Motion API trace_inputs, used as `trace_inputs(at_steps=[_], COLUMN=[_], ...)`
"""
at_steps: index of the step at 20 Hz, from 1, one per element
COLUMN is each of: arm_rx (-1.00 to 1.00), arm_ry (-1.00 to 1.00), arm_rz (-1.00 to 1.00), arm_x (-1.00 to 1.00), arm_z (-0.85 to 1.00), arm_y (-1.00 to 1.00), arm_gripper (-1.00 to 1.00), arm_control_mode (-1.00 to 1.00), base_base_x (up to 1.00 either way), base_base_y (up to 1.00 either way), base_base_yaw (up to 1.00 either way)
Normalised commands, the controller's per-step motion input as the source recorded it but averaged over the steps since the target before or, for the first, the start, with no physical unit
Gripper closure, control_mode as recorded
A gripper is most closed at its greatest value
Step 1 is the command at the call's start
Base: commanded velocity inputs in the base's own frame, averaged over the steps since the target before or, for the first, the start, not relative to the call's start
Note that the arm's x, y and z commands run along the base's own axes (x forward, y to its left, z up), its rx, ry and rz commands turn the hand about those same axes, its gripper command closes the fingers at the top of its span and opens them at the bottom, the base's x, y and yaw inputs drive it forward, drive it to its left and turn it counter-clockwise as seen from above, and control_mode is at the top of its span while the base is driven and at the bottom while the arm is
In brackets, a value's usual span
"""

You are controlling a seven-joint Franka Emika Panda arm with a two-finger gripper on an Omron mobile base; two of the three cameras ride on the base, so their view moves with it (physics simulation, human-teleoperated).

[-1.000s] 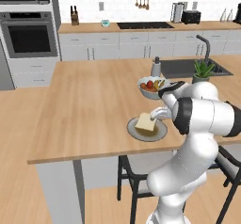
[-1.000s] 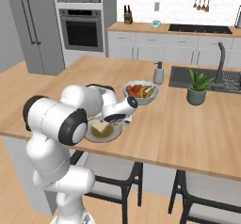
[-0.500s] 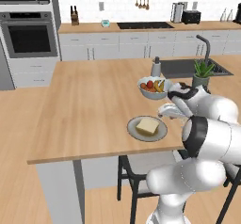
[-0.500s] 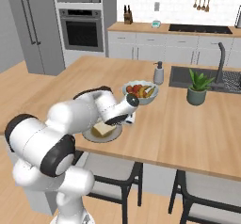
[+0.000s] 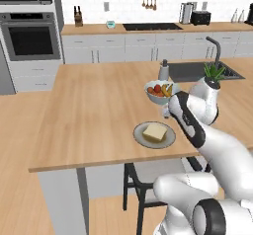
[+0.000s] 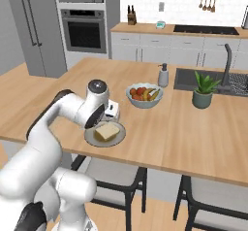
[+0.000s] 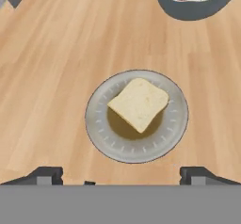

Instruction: Start the toaster. Once the lever pops up, take the bread to the plate on the dining counter.

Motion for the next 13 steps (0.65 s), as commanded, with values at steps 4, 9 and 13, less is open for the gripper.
trace_inputs(at_steps=[4, 9, 13], arm_rx=[-0.17, -0.07, -0.03], arm_ry=[0.06, 0.11, 0.11], arm_rz=[-0.08, -0.06, -0.03], arm_x=[-0.83, -0.75, -0.67], arm_z=[0.32, 0.13, 0.09], arm_y=[0.73, 0.66, 0.55], arm_gripper=[-1.0, -1.0, -1.0], arm_control_mode=[-1.0, -1.0, -1.0], base_base_x=[0.0, 0.0, 0.0], base_base_y=[0.0, 0.0, 0.0], base_base_yaw=[0.0, 0.0, 0.0])
